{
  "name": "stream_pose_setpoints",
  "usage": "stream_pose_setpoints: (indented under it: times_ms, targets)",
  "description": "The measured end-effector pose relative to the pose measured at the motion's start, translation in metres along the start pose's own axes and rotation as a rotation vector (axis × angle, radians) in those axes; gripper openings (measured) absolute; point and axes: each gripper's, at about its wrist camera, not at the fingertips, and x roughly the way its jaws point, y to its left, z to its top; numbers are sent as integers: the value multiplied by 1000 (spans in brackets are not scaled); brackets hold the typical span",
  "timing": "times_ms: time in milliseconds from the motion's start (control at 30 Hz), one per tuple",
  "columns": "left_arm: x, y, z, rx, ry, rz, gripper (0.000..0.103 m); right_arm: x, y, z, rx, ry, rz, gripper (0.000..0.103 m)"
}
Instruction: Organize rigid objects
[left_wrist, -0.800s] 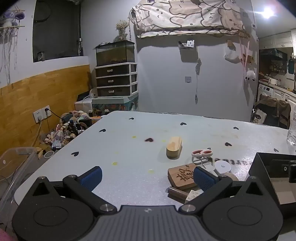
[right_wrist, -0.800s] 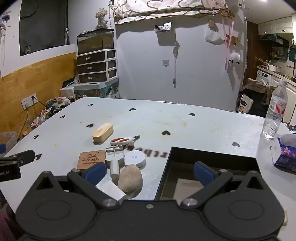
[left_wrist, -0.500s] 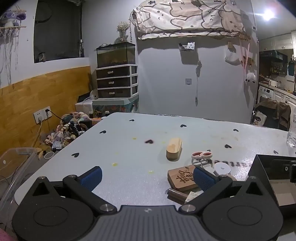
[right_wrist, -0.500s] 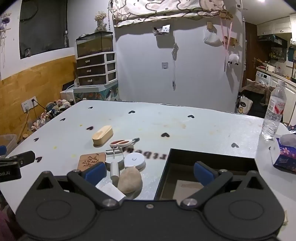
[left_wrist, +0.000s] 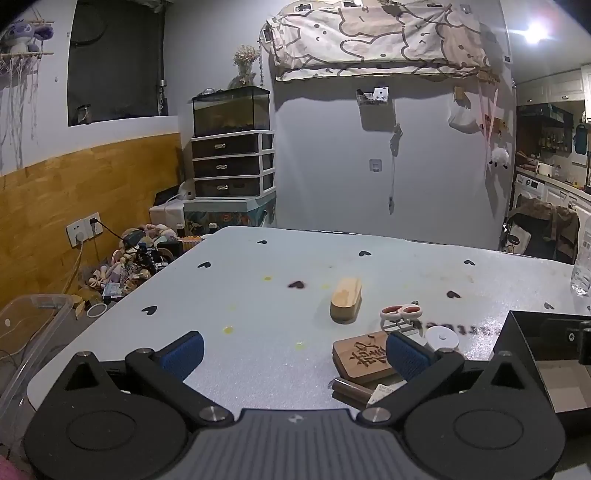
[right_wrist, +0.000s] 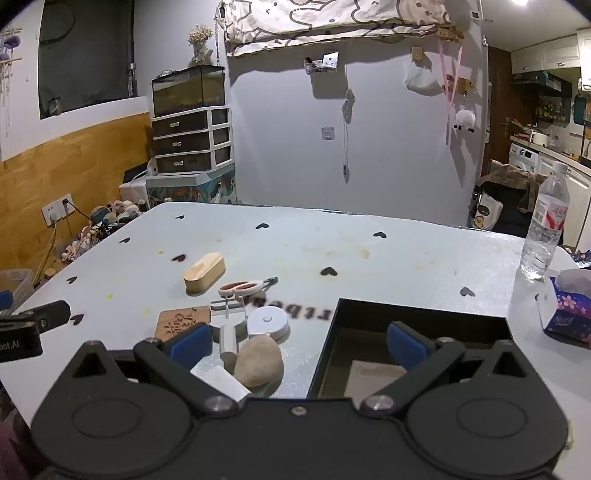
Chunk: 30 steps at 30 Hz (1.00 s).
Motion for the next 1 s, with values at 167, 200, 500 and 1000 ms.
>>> stream_pose_setpoints:
  times_ms: [167, 200, 500, 1000]
  targets:
    - [0, 0, 0, -1, -1, 0, 103, -2, 0, 1, 0, -3, -2, 103]
    - [0, 0, 0, -2, -2, 0, 103, -2, 0, 1, -1, -3, -2, 103]
    - [-2, 0, 2, -4, -4, -1, 103, -3, 0, 1, -1, -3, -2, 103]
    - [-1, -1, 3, -5, -7, -2, 103, -3, 0, 1, -1, -4, -4, 103]
